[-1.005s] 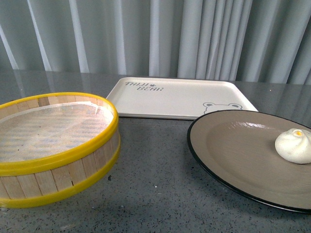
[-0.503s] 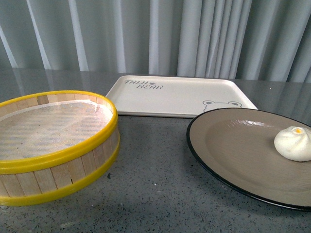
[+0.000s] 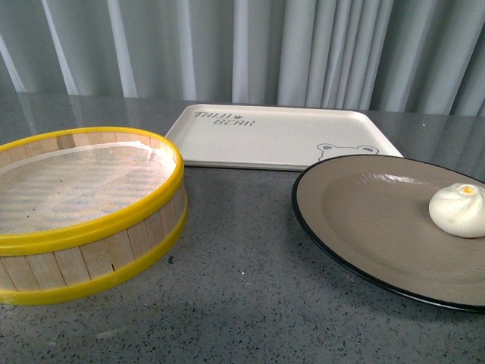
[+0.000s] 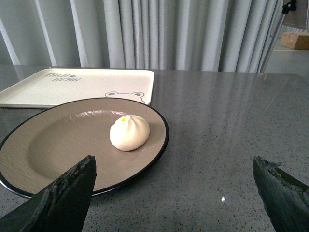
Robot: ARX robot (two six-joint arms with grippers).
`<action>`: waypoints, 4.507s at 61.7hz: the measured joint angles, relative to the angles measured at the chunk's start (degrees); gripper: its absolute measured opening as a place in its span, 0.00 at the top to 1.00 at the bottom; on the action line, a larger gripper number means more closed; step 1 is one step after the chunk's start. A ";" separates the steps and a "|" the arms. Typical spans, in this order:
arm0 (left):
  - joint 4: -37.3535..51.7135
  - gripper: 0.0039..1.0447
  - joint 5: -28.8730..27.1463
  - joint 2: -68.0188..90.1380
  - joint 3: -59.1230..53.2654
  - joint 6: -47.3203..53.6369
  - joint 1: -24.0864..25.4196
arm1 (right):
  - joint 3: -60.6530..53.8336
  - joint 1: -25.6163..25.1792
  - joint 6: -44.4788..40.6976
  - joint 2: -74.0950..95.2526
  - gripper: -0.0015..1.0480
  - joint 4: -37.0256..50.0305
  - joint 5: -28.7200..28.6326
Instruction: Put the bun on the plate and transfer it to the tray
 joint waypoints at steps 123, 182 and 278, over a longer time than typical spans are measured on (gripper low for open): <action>-20.13 0.06 0.00 -20.50 0.02 0.00 0.00 | 23.56 -6.16 22.47 49.33 0.08 18.38 -1.73; -20.13 0.06 0.00 -20.50 0.02 0.00 0.00 | 21.18 -3.02 61.96 61.77 0.08 7.98 -17.14; -20.13 0.06 0.00 -20.50 0.02 0.00 0.00 | 28.61 -4.20 56.74 77.37 0.97 14.27 -22.45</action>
